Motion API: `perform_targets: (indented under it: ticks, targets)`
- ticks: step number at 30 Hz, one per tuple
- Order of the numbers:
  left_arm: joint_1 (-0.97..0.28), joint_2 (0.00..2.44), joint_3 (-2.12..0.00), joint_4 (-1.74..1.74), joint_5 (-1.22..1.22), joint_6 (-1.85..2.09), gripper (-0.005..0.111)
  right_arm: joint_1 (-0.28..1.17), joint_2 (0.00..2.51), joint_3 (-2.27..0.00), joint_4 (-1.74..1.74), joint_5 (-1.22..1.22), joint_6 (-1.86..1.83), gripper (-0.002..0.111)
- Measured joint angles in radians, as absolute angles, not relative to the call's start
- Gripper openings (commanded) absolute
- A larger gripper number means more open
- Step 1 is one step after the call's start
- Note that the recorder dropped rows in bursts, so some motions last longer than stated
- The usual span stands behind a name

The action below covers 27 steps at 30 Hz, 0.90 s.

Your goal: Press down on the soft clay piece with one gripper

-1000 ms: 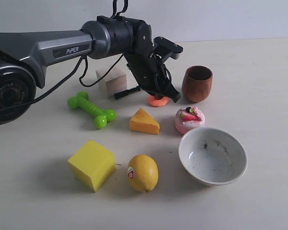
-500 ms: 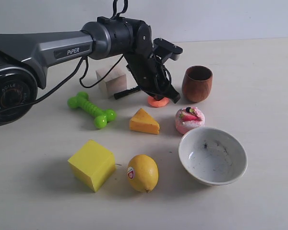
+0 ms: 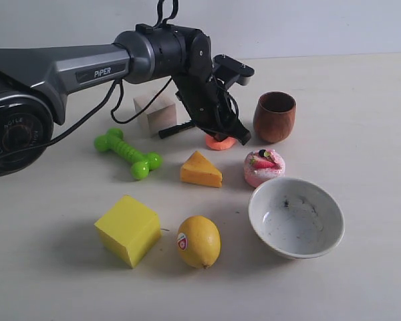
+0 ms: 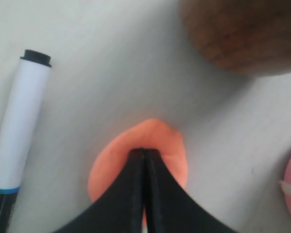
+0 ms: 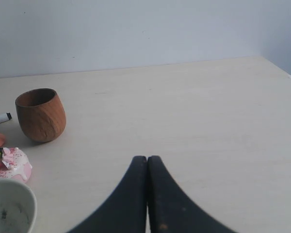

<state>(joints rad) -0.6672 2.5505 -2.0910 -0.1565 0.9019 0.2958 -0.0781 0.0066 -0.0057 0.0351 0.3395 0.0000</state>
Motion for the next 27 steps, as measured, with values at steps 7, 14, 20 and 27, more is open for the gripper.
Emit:
perform_targets:
  ticks: [7,14,20,27]
  targets:
    - [-0.667,2.561,-2.101,-0.157,0.914,0.293,0.000,-0.078,0.007,-0.006,0.035,0.340,0.000,0.000]
    - [-0.667,2.562,-2.101,-0.158,0.915,0.293,0.000,-0.078,0.007,-0.006,0.035,0.340,0.000,0.000]
    - [-0.667,2.563,-2.101,-0.160,0.917,0.295,0.000,-0.078,0.007,-0.006,0.035,0.340,0.000,0.000]
    - [-0.667,2.564,-2.101,-0.162,0.920,0.340,0.000,-0.078,0.007,-0.006,0.035,0.340,0.000,0.000]
